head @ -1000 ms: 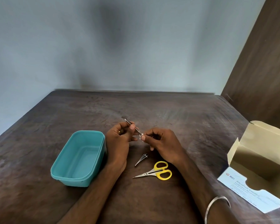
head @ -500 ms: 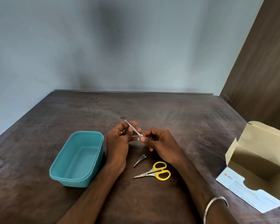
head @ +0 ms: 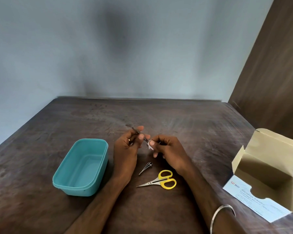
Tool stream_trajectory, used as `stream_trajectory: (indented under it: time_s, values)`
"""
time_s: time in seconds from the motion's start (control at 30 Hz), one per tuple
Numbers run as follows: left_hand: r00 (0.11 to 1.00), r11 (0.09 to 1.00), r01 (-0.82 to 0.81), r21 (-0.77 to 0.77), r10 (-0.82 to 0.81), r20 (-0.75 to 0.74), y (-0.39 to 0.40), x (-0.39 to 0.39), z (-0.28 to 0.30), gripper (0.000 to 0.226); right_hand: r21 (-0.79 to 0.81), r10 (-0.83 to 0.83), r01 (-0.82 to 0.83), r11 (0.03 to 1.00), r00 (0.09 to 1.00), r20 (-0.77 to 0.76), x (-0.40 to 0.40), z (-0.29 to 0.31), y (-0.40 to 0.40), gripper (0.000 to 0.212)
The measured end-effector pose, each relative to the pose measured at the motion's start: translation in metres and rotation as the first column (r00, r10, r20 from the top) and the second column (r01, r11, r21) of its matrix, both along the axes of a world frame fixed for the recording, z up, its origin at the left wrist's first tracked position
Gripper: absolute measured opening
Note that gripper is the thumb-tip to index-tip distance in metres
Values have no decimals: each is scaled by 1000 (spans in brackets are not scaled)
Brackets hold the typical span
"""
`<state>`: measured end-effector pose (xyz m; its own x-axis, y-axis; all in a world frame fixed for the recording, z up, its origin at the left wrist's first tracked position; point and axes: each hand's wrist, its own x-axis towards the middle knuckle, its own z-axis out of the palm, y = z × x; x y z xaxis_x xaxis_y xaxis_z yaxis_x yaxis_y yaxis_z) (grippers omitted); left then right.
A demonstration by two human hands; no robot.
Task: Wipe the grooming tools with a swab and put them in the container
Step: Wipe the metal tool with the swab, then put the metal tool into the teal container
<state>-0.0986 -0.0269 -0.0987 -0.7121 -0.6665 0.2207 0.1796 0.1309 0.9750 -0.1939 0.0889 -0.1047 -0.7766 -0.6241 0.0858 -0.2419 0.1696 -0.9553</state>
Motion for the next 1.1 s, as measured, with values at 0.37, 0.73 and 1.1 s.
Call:
stream_trajectory:
  time_s: [0.37,0.73,1.1]
  values:
    - [969,959,-244,-144,248,12,15,8,22,27,-139,-74,76,987,997,21,-3,-3,0,22]
    - [892,821,-265,-506,408,194,-19,59,87,19,-98,-109,112,989,993,38,1,1,0,17]
    - [513,751,164,-639,489,706,-62,95,71,19,-95,-140,141,985,990,23,-1,-1,-1,17]
